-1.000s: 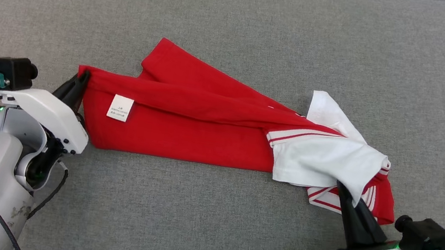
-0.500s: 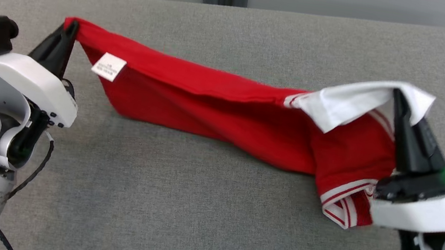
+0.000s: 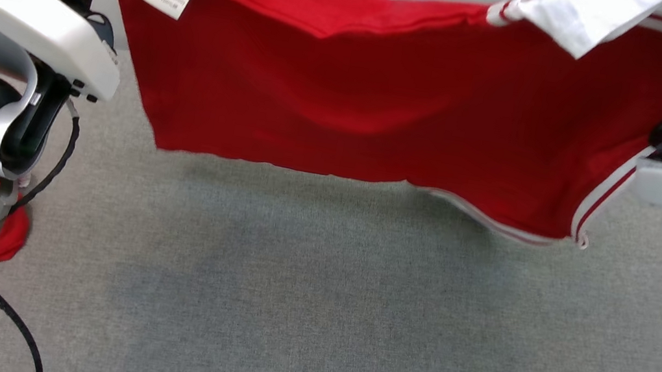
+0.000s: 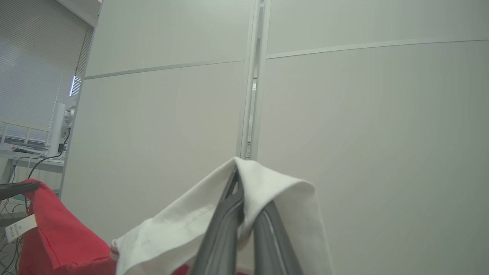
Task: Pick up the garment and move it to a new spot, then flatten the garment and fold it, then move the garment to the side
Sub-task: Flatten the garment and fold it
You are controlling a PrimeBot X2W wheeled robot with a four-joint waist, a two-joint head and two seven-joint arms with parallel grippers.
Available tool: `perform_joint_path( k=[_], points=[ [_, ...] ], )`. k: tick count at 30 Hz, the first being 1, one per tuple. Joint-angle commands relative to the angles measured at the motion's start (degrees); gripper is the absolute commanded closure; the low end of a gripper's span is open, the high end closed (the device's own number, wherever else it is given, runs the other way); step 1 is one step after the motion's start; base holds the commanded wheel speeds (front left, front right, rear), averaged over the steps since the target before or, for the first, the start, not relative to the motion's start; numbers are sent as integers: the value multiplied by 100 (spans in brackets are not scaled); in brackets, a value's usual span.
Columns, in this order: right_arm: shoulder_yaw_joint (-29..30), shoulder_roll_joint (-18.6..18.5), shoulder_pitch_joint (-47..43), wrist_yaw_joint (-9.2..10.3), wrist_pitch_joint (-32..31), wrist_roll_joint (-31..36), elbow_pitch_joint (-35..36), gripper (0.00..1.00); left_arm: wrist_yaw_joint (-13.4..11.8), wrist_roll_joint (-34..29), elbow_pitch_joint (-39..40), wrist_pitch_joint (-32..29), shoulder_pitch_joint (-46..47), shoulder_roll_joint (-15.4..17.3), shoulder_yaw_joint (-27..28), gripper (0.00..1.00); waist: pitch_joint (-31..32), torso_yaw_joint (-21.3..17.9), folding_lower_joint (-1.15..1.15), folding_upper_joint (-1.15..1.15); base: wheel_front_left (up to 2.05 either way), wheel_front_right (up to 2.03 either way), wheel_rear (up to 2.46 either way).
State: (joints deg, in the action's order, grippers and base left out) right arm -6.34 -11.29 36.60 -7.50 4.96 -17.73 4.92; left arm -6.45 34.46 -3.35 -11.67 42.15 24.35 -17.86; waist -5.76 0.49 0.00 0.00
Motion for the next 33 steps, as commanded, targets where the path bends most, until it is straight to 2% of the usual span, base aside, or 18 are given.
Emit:
perform_joint_path(
  k=[1, 11, 16, 19, 21, 29, 33],
  points=[
    [17, -38, 54, 2, -18, -19, -9, 100, -26, -55, 19, -14, 81, 22, -11, 100, 129, 25, 0, 0, 0, 0, 0],
    [-113, -190, 595, 2, -360, -219, -57, 100, -112, -188, 515, -250, 433, 20, -170, 100, 403, 33, 0, 0, 0, 0, 0],
    [-364, -273, 978, 2, -582, -528, -543, 100, -17, -11, 270, -401, 604, -118, -244, 100, 271, 9, 0, 0, 0, 0, 0],
    [-619, -346, 1375, 2, -668, -684, -1138, 100, 104, 89, -196, -429, 815, -285, -329, 100, 106, -11, 0, 0, 0, 0, 0],
    [-911, -434, 1910, 2, -547, -835, -1793, 100, 227, 152, -784, -378, 1190, -457, -391, 100, -98, -24, 0, 0, 0, 0, 0],
    [-1640, -547, 3705, 2, 231, -1048, -3518, 100, 557, 111, -2604, 19, 2624, -881, -399, 100, -607, -45, 0, 0, 0, 0, 0],
    [-2022, -444, 4570, 2, 603, -1231, -4413, 100, 699, 142, -3601, 324, 3340, -1053, -334, 100, -718, -48, 0, 0, 0, 0, 0]
  ],
)
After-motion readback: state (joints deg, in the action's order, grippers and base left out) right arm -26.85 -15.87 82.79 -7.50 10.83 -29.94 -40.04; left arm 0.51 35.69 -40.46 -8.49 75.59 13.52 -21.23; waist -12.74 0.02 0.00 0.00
